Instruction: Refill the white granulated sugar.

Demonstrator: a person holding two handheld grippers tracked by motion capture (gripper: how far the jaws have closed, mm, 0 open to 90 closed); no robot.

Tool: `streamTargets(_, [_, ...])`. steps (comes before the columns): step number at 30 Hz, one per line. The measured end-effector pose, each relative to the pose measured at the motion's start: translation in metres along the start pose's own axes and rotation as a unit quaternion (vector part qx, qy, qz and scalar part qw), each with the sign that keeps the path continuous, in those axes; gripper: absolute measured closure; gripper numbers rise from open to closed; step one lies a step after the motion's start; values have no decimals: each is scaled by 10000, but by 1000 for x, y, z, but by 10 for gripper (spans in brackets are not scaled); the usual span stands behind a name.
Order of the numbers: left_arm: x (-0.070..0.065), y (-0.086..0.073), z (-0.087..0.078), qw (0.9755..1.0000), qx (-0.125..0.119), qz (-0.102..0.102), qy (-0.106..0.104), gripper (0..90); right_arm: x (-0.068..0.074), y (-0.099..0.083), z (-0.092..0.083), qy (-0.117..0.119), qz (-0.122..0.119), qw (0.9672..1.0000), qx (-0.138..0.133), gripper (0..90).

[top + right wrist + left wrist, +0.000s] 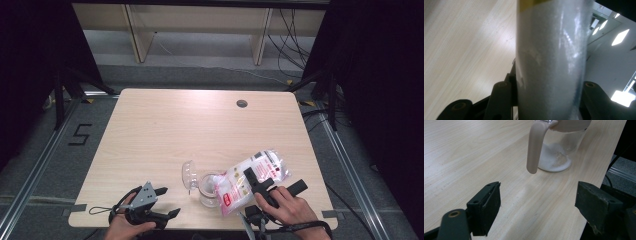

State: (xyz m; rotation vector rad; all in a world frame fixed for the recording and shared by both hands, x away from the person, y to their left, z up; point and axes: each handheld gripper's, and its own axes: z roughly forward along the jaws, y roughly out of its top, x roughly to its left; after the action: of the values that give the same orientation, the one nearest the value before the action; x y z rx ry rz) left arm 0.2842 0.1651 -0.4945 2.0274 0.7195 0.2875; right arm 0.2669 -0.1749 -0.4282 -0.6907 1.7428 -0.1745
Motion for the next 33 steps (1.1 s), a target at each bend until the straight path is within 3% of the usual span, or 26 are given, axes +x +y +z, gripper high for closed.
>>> streamTargets(3, [0,0,-1,10000,-29,25,-1,201,0,0,0,-14,-20,10000,1,622])
streamTargets(5, [0,0,-1,10000,-30,-19,8,201,-2,0,1,-32,-184,9998,-37,622])
streamTargets(10, [0,0,-1,10000,-31,38,3,201,-2,0,0,-20,-163,9998,-65,625])
streamTargets(27, [-1,1,-1,10000,-78,-49,10,201,-1,1,1,-15,-153,9998,-86,629])
streamTargets(33, [0,1,-3,10000,-40,56,44,201,-1,1,1,-9,-152,9998,-87,630])
